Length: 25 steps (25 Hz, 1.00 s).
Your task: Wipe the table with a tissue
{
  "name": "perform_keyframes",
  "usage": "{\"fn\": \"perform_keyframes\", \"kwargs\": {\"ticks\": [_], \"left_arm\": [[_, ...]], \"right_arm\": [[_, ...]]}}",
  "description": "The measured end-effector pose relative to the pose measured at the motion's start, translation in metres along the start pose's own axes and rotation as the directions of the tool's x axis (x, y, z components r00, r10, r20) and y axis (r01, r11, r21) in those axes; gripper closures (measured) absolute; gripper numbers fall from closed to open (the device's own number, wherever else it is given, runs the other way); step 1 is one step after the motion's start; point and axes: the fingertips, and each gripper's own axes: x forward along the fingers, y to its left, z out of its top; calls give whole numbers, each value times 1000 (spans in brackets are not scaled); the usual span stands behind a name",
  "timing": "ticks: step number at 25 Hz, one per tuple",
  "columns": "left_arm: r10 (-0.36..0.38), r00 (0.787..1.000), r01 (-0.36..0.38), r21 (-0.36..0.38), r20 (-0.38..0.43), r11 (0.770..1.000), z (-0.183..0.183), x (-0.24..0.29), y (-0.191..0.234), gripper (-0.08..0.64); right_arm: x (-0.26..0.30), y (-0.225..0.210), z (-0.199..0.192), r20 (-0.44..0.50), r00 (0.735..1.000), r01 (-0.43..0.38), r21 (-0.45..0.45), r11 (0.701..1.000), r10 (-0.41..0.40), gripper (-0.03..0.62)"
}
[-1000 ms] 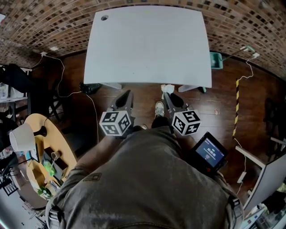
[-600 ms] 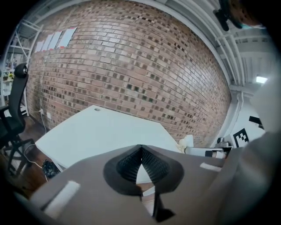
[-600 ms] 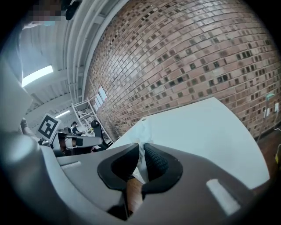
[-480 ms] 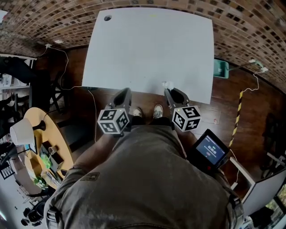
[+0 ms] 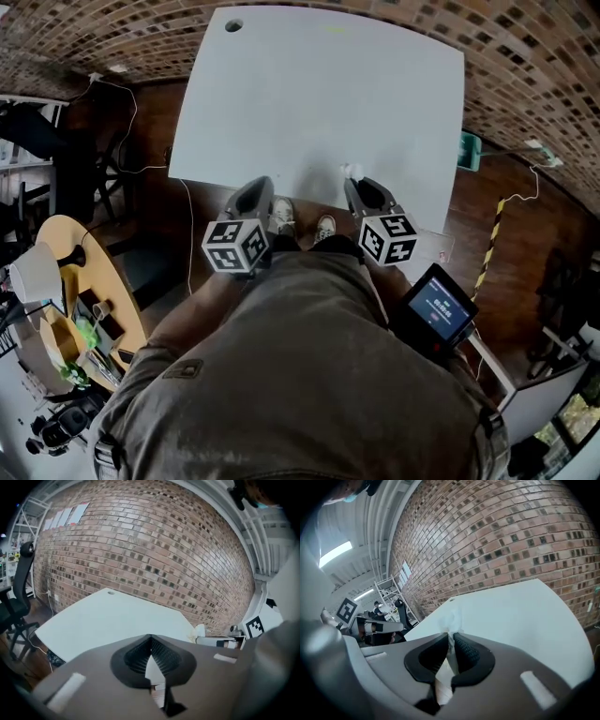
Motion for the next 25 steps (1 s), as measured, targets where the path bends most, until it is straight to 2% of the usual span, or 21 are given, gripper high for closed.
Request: {"fn": "perform_keyframes", "kwargs": {"ticks": [7, 15, 25], "left_arm": [[38, 999, -40, -61, -36, 997, -12, 14, 31, 558], [72, 994, -81, -113, -81, 990, -27, 19, 68, 558], [138, 987, -151, -168, -88, 974, -31, 5, 108, 558]], "right_arm": [[44, -12, -6, -122, 992, 15, -51, 999, -21, 548], [88, -26, -31, -273, 960, 35, -132, 991, -71, 548], [120, -34, -39, -366, 924, 35, -208, 977, -111, 548]]}}
